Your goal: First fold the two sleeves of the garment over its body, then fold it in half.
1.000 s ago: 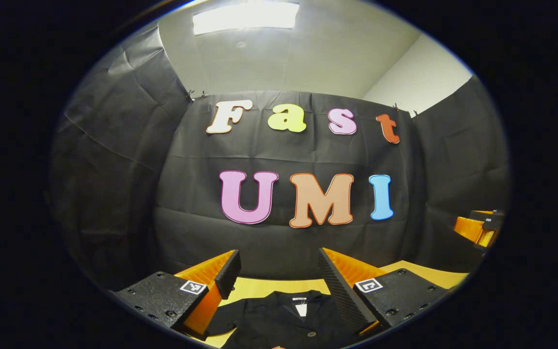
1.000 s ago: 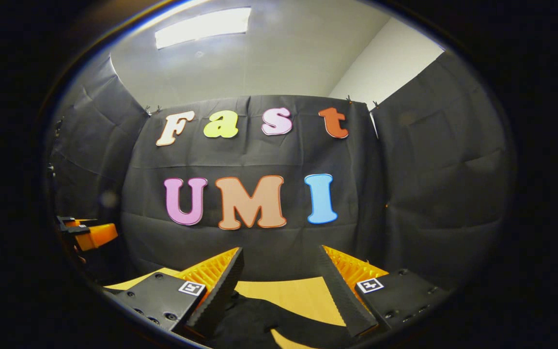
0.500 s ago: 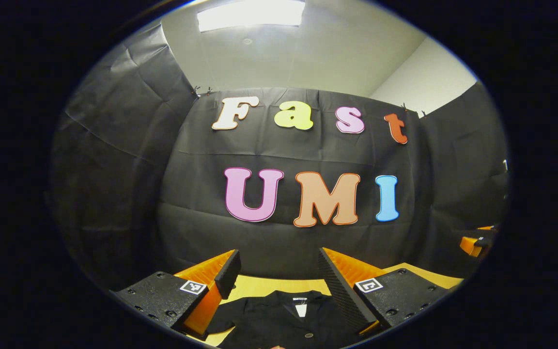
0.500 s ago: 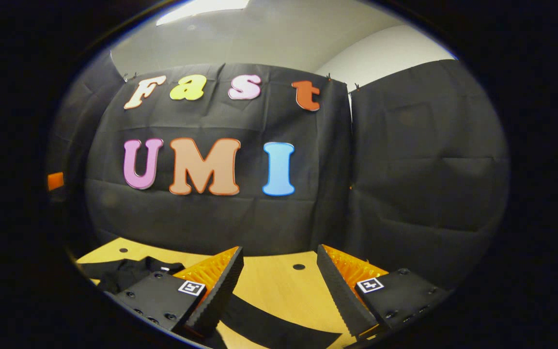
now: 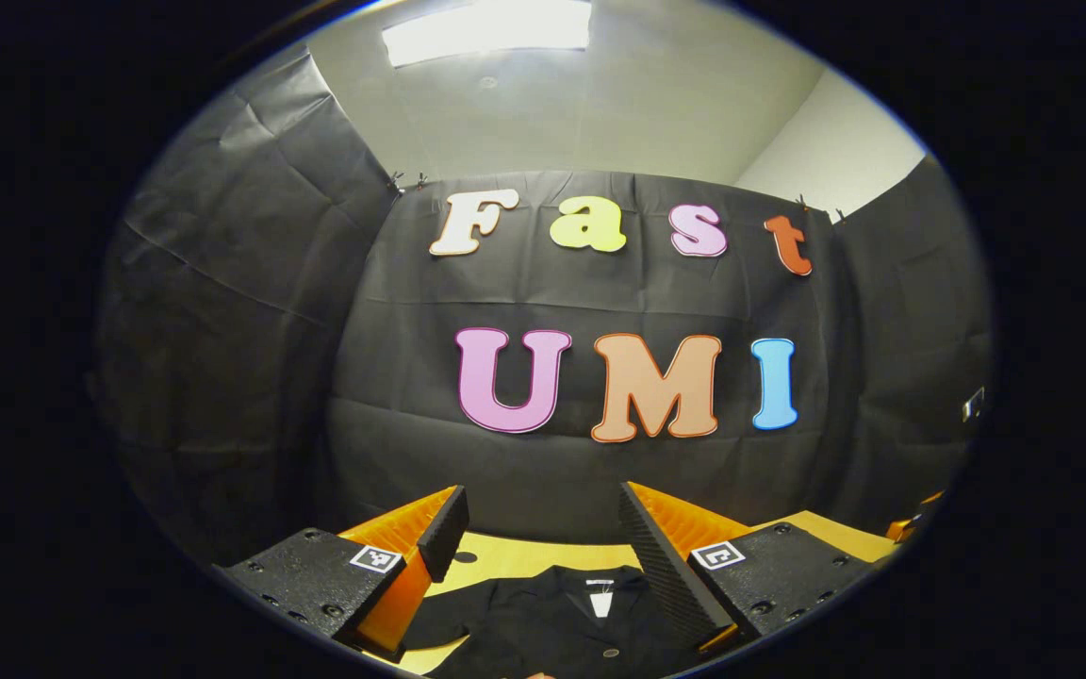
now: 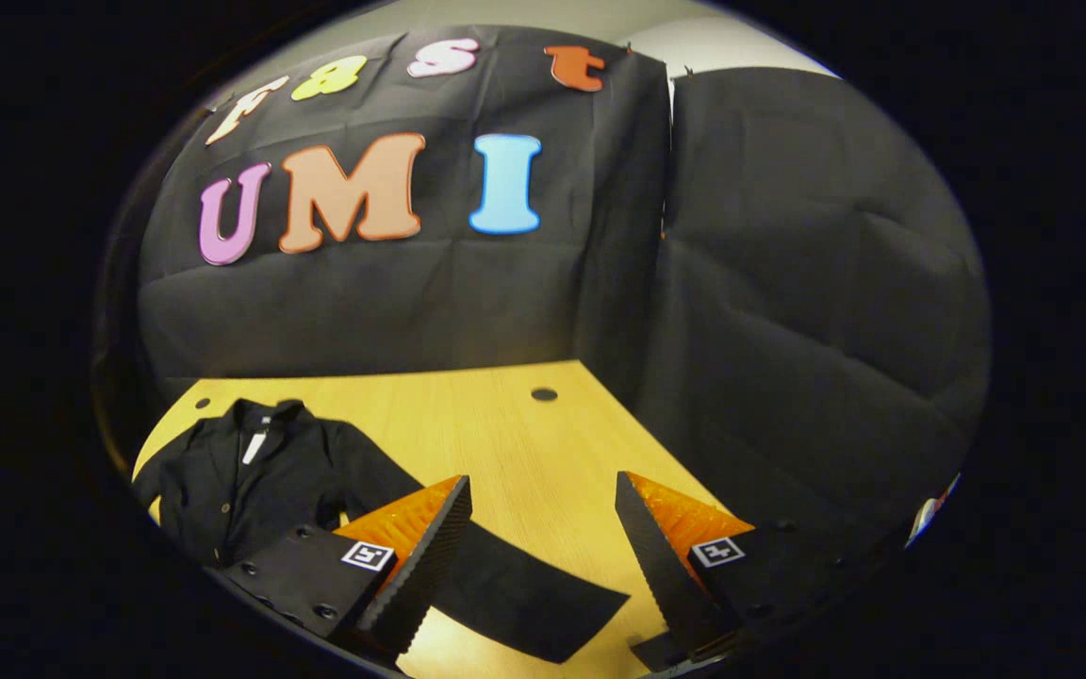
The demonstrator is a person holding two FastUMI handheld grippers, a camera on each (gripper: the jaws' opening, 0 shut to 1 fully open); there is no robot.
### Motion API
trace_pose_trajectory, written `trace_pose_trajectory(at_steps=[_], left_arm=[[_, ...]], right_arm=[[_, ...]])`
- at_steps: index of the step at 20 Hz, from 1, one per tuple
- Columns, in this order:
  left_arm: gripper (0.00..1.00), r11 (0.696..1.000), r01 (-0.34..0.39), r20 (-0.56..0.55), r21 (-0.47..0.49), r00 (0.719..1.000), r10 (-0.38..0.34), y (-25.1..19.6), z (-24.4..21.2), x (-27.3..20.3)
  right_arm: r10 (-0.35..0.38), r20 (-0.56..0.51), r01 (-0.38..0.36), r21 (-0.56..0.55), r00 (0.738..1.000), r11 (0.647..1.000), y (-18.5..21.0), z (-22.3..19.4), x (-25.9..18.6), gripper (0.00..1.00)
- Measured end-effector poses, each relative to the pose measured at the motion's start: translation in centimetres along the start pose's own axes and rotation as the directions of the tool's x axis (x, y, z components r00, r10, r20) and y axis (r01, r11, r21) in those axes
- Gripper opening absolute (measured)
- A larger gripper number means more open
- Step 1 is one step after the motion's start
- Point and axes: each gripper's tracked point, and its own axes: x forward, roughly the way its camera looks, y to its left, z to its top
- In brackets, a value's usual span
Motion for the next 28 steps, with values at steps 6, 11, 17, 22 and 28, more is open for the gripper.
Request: trace_pose_trajectory(at_steps=[6, 11, 17, 22, 28], left_arm=[[0.98, 0.999, -0.021, -0.010, 0.044, 1.000, 0.021, -0.2, 0.0, 0.4], [0.98, 0.998, -0.030, -0.025, 0.058, 0.999, 0.031, -0.9, -0.3, 0.9], [0.98, 0.997, -0.038, -0.033, 0.071, 0.999, 0.041, -2.0, -0.5, 1.2], [0.98, 0.995, -0.036, -0.031, 0.089, 0.999, 0.039, -3.2, -0.4, 1.3], [0.98, 0.996, -0.016, -0.027, 0.087, 0.999, 0.019, -5.1, -0.3, 1.7]], right_arm=[[-0.028, -0.179, 0.027, -0.006, 0.983, 1.000, -1.5, -5.4, 3.2, 0.99], [-0.033, -0.315, 0.022, -0.037, 0.949, 0.999, -2.4, -10.9, 4.8, 0.99], [-0.048, -0.421, 0.021, -0.069, 0.906, 0.997, -3.8, -15.5, 6.2, 0.99], [-0.013, -0.467, -0.014, -0.054, 0.884, 0.998, -3.8, -16.1, 6.1, 0.99], [0.049, -0.504, -0.039, 0.032, 0.862, 0.999, -3.9, -16.4, 6.1, 1.00]])
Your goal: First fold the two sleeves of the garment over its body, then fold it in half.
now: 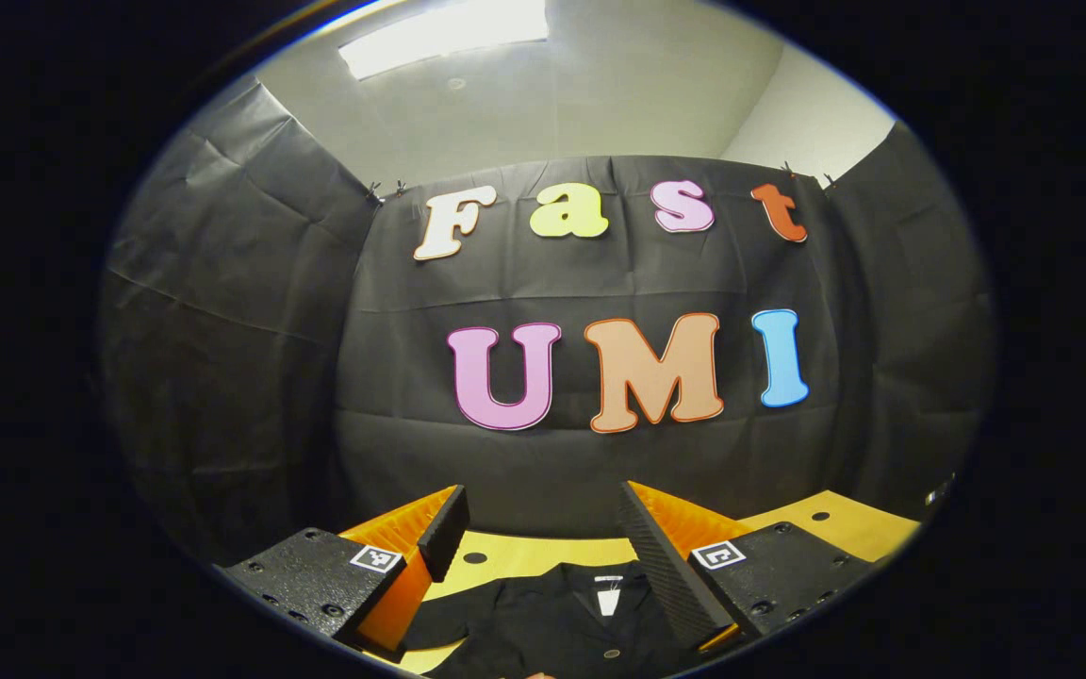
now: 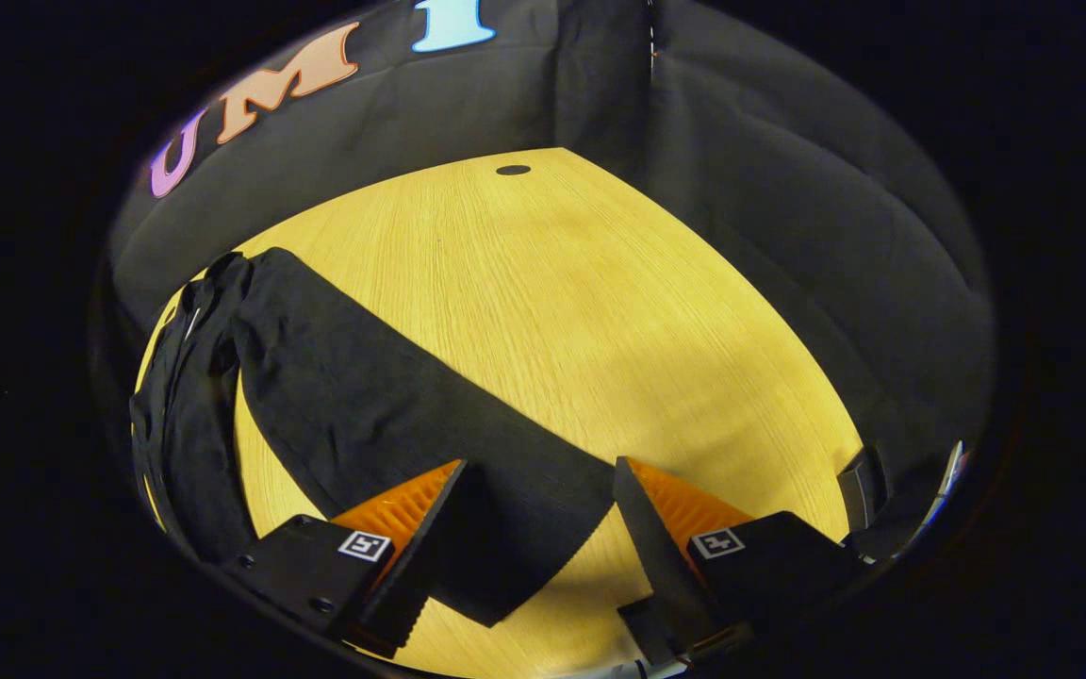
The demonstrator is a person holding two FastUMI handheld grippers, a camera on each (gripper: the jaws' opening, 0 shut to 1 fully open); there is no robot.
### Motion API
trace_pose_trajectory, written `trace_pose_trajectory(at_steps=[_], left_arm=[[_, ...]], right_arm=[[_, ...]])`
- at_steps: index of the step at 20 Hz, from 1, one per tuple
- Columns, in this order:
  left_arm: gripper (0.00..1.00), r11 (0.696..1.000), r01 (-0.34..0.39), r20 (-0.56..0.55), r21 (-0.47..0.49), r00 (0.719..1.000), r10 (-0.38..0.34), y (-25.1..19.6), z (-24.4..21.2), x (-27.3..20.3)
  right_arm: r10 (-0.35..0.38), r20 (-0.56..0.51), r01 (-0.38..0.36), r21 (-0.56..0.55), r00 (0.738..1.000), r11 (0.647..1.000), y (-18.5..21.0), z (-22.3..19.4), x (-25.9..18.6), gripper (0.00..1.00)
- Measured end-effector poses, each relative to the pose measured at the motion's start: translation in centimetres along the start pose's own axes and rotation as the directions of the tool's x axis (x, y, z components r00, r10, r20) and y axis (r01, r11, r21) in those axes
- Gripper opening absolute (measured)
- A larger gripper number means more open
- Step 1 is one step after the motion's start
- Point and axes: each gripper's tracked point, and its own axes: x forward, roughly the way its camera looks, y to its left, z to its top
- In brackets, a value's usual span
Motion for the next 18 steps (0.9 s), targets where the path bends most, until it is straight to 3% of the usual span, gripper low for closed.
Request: trace_pose_trajectory(at_steps=[4, 8, 10, 12, 13, 15, 18], left_arm=[[0.98, 1.000, 0.002, 0.008, -0.003, 1.000, -0.002, -0.4, 0.3, -0.1], [0.98, 1.000, -0.013, 0.008, -0.003, 1.000, 0.013, -0.2, 0.3, -0.3], [0.98, 1.000, -0.022, 0.011, -0.001, 1.000, 0.022, 0.0, 0.4, -0.5], [0.98, 0.999, -0.035, 0.011, 0.004, 0.999, 0.035, 0.3, 0.5, -0.7], [0.95, 0.999, -0.042, 0.010, 0.008, 0.999, 0.042, 0.5, 0.5, -0.8], [0.98, 0.998, -0.061, 0.018, 0.020, 0.998, 0.060, 1.3, 0.7, -1.3], [0.98, 0.996, -0.080, 0.024, 0.030, 0.997, 0.079, 2.6, 1.0, -1.9]], right_arm=[[0.014, -0.031, -0.015, -0.017, 0.999, 1.000, 0.5, 0.0, -0.3, 0.97], [0.075, -0.024, -0.077, -0.087, 0.997, 0.993, 2.6, 0.0, -0.1, 0.32], [0.060, -0.005, -0.060, -0.093, 0.998, 0.994, 2.4, 0.2, 0.3, 0.11], [0.061, 0.008, -0.061, -0.079, 0.998, 0.995, 2.8, 0.3, 0.1, 0.05], [0.096, 0.026, -0.093, -0.076, 0.995, 0.993, 3.6, 0.4, -0.3, 0.03], [0.178, 0.088, -0.171, -0.083, 0.980, 0.982, 6.6, 1.6, -1.5, 0.03], [0.306, 0.137, -0.289, -0.130, 0.942, 0.949, 11.1, 3.5, -4.7, 0.03]])
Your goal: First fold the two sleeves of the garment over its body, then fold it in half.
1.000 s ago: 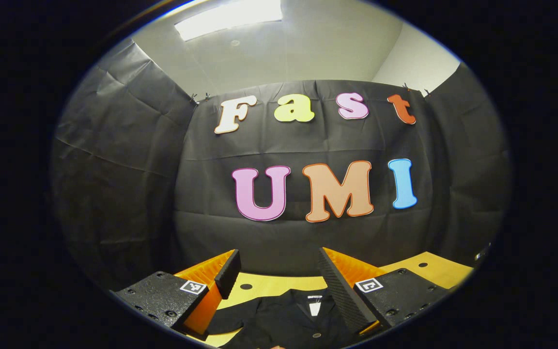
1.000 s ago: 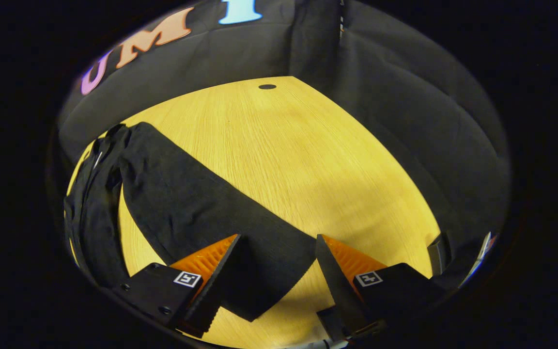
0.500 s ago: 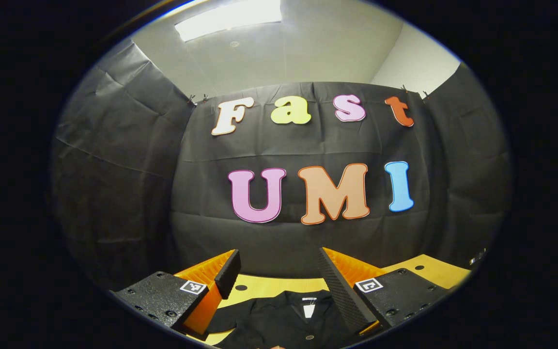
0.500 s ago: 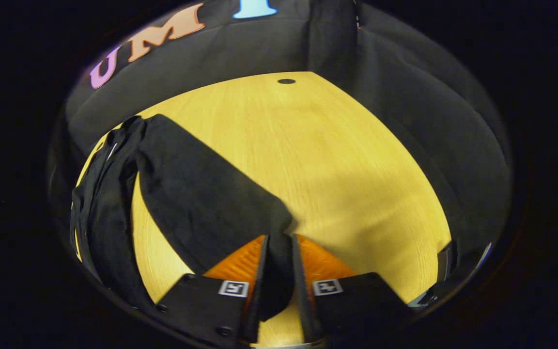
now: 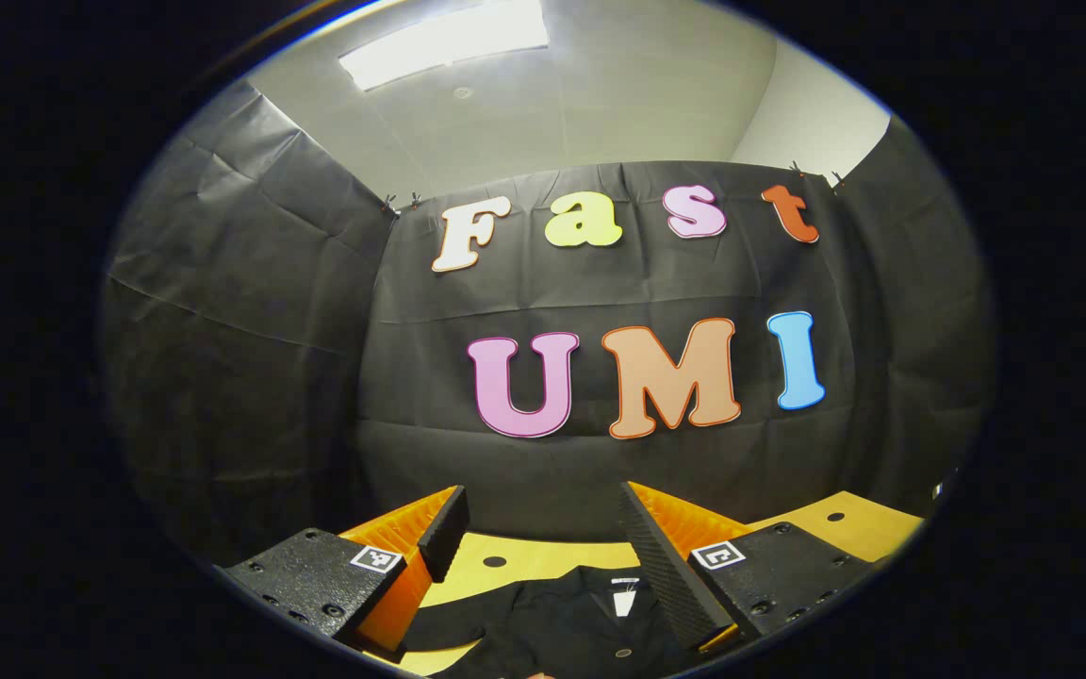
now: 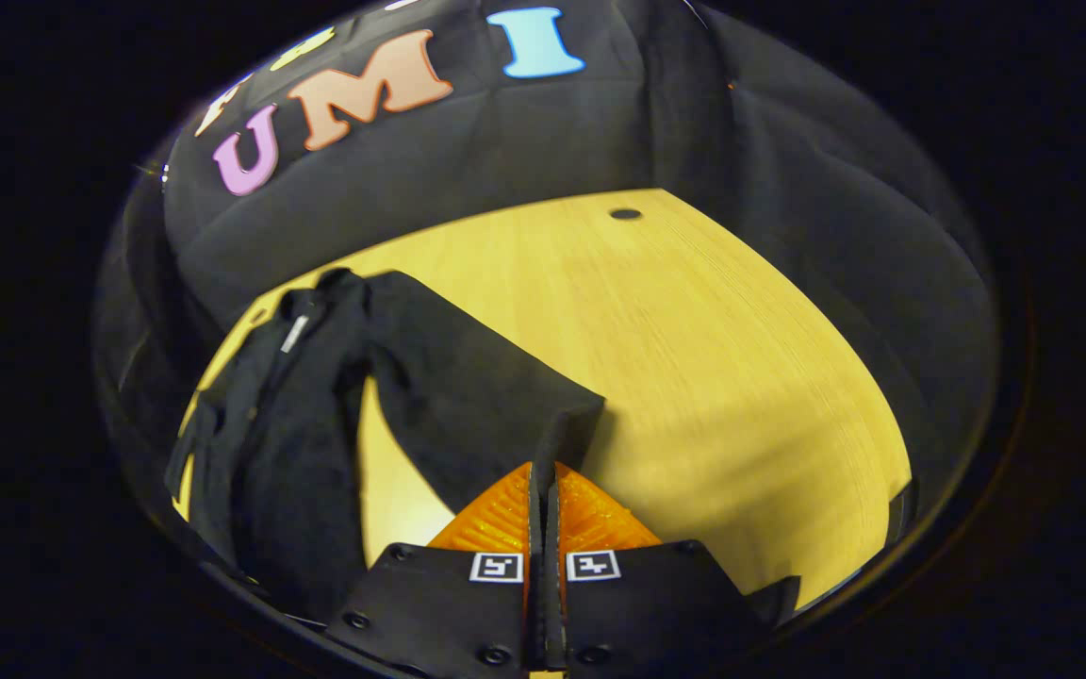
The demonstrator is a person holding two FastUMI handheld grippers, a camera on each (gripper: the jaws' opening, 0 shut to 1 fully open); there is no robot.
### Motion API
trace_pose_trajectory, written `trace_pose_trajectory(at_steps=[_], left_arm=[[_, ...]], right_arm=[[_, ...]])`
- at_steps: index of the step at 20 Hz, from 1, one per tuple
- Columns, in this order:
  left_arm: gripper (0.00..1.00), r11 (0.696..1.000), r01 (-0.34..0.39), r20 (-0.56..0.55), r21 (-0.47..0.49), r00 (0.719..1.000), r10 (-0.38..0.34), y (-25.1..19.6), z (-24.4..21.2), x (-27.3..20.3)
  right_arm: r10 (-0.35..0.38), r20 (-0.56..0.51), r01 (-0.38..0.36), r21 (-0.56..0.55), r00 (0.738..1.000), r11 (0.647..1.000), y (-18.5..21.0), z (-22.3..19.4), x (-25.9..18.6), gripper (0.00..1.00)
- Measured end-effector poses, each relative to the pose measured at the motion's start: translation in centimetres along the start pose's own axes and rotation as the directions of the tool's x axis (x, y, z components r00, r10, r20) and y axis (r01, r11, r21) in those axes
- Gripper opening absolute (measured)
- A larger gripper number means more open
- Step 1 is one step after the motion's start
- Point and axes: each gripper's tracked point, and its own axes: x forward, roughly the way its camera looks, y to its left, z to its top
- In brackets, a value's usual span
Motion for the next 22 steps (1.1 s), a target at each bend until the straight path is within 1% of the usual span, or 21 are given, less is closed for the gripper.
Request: trace_pose_trajectory(at_steps=[3, 6, 9, 11, 12, 13, 18, 21, 22], left_arm=[[0.98, 1.000, -0.020, 0.002, -0.012, 1.000, 0.020, 2.0, -0.2, -0.5], [0.98, 0.999, -0.028, 0.004, -0.021, 1.000, 0.028, 4.2, -0.7, -0.4], [0.98, 0.999, -0.031, -0.015, -0.039, 0.999, 0.031, 7.0, -2.0, 0.0], [0.98, 0.997, -0.040, -0.007, -0.061, 0.999, 0.040, 9.3, -2.2, 0.3], [0.95, 0.996, -0.042, -0.012, -0.073, 0.999, 0.042, 10.3, -2.6, 0.4], [0.98, 0.996, -0.042, -0.012, -0.083, 0.999, 0.041, 11.1, -2.8, 0.7], [0.98, 0.993, -0.065, -0.022, -0.100, 0.998, 0.063, 16.0, -4.0, 1.4], [0.98, 0.991, -0.073, -0.034, -0.110, 0.997, 0.070, 17.8, -5.1, 1.9], [0.95, 0.991, -0.068, -0.041, -0.116, 0.997, 0.064, 18.1, -5.5, 1.9]], right_arm=[[0.087, 0.042, -0.083, -0.091, 0.995, 0.992, 4.9, 2.3, -1.5, 0.02], [0.152, 0.106, -0.139, -0.126, 0.983, 0.982, 10.0, 5.3, -2.5, 0.02], [0.185, 0.141, -0.165, -0.145, 0.973, 0.976, 15.3, 7.4, -3.5, 0.02], [0.207, 0.158, -0.179, -0.172, 0.965, 0.969, 19.7, 8.3, -3.8, 0.02], [0.215, 0.162, -0.183, -0.191, 0.963, 0.964, 21.1, 8.6, -3.8, 0.02], [0.225, 0.163, -0.188, -0.214, 0.961, 0.959, 22.8, 8.9, -3.9, 0.02], [0.267, 0.148, -0.219, -0.275, 0.952, 0.936, 30.3, 9.3, -3.1, 0.02], [0.290, 0.134, -0.240, -0.299, 0.948, 0.924, 34.0, 9.4, -2.3, 0.02], [0.297, 0.134, -0.246, -0.302, 0.946, 0.921, 35.3, 9.6, -2.0, 0.02]])
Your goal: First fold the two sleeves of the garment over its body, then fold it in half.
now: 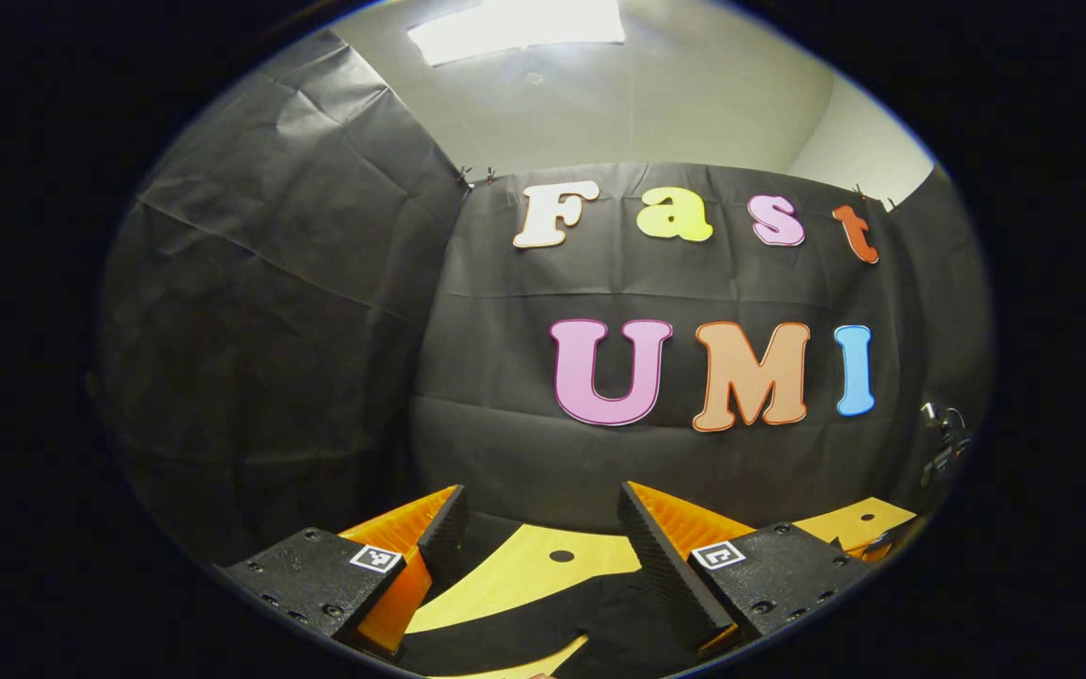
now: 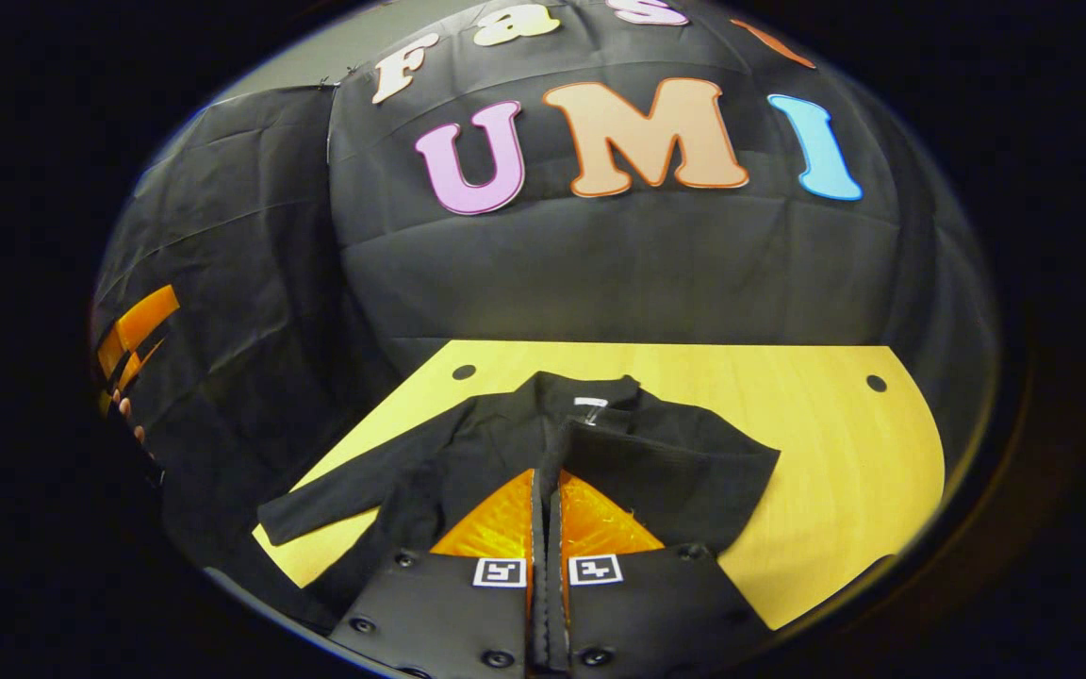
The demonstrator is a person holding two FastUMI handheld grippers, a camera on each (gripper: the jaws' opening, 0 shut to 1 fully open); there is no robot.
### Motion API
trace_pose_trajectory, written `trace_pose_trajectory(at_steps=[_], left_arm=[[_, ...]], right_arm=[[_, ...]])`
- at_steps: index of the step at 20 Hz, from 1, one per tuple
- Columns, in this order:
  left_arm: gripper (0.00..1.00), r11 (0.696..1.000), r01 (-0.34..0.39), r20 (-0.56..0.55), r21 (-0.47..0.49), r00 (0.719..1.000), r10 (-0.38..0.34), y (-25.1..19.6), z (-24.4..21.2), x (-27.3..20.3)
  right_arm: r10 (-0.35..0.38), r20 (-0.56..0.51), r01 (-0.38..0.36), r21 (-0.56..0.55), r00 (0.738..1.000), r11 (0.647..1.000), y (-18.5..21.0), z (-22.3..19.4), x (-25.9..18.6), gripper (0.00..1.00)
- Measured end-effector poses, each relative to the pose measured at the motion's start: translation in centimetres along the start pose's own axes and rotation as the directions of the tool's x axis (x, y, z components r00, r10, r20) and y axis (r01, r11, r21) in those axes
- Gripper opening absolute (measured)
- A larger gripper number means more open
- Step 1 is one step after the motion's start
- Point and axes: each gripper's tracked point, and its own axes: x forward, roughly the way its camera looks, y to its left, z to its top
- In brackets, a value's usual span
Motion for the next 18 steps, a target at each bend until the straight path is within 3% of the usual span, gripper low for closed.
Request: trace_pose_trajectory(at_steps=[8, 16, 18], left_arm=[[0.98, 0.999, 0.027, -0.053, -0.027, 0.998, -0.028, 4.5, -3.1, 2.6], [0.98, 1.000, 0.021, -0.081, -0.010, 0.996, -0.021, 8.5, -4.5, 4.9], [0.95, 1.000, 0.019, -0.090, -0.016, 0.996, -0.020, 8.8, -4.8, 5.3]], right_arm=[[0.026, -0.045, -0.027, -0.034, 0.999, 0.999, 7.3, 0.0, 7.4, 0.02], [0.007, -0.125, -0.011, -0.034, 0.992, 0.999, 11.2, -1.5, 13.4, 0.02], [0.070, -0.097, -0.070, 0.005, 0.993, 0.998, 13.1, -0.6, 12.6, 0.03]])
